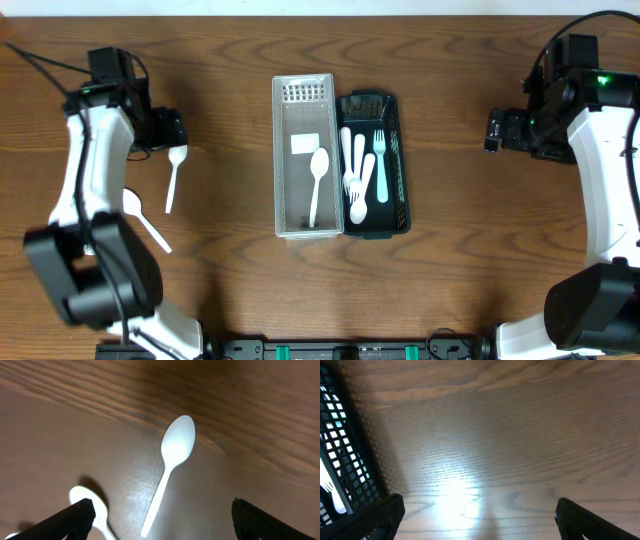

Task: Pack container
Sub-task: 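Move the left gripper to another white spoon on the left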

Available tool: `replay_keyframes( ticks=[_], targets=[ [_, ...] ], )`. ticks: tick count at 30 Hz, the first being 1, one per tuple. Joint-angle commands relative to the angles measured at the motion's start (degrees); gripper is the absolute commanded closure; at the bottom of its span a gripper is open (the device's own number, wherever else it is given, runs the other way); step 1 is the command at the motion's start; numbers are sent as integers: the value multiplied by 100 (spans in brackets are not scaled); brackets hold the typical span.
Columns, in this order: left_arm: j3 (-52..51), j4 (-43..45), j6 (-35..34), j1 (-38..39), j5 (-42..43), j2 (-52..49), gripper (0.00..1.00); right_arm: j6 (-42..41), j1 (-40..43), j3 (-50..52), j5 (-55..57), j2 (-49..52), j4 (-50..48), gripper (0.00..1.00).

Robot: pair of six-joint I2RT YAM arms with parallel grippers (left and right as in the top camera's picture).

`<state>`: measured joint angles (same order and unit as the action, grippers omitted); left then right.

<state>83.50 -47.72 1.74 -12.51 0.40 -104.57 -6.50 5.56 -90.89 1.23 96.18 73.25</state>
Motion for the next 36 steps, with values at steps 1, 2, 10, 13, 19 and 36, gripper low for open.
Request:
replay_keyframes(
  ticks=[1,2,10,13,19,36],
  targets=[
    [4,136,153,-7,68,-533,10,-9,4,22,-22,-7,4,1],
    [4,186,170,-7,68,-669,10,-9,4,22,-22,-7,4,1],
    [4,415,407,-7,68,-1506,10,-7,4,22,-20,-7,4,1],
    [2,444,411,-7,68,-1674,9,-7,4,22,-20,-7,4,1],
    [-7,457,426,-7,68,-1792,29,-7,4,22,-17,-7,4,1],
    [-7,243,422,-7,68,-1790,87,-7,4,22,-17,-7,4,1]
  ],
)
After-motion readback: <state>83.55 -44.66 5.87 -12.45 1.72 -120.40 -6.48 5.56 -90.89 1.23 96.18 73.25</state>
